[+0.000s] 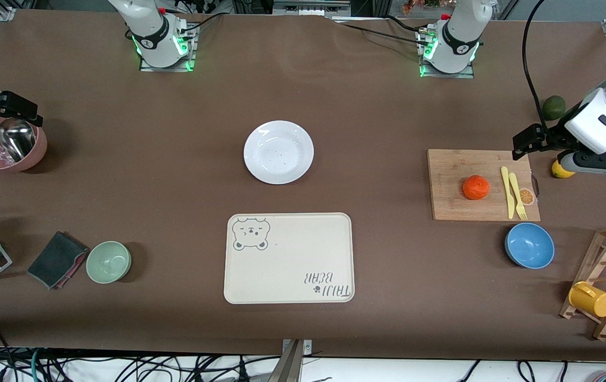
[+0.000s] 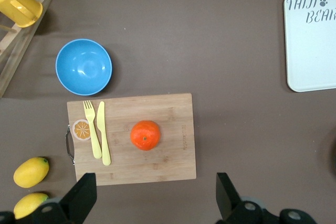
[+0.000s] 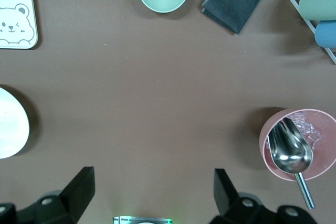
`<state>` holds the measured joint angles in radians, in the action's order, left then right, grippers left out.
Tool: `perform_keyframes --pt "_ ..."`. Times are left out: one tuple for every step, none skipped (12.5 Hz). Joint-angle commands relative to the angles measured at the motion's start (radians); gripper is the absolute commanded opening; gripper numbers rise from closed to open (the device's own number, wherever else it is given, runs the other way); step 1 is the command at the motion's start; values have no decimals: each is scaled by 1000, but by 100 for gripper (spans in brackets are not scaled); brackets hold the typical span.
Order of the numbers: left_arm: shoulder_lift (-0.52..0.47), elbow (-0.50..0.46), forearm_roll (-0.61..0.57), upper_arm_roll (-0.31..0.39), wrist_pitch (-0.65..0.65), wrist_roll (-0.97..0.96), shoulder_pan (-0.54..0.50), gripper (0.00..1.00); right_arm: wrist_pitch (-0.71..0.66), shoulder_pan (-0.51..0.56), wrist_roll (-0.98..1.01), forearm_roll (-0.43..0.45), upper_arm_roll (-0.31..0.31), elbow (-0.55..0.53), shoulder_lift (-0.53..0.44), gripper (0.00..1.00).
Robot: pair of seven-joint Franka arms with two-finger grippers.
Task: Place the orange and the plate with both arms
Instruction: 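Move the left gripper over the orange on the cutting board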
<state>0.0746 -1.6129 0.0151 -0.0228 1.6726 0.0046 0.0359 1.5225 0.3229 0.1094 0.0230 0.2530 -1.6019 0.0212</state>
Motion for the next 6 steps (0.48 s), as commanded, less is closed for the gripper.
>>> perform_keyframes --pt "-12 -10 16 11 -17 18 -16 100 -28 -1 50 -11 2 23 9 100" --pt "-10 -13 14 11 -25 18 -17 100 -60 -2 44 -9 8 23 2 100" --pt "-3 -15 14 12 -51 18 -19 100 -85 -2 47 -2 9 23 -1 100" --pt "7 -15 14 12 -71 15 -28 100 -99 -2 52 -9 8 23 -10 100" --pt "22 -18 14 12 -74 17 -43 100 -107 -1 52 -11 5 23 -12 100" --pt "40 -27 14 12 -74 15 -57 100 -113 -1 50 -12 5 23 -15 100"
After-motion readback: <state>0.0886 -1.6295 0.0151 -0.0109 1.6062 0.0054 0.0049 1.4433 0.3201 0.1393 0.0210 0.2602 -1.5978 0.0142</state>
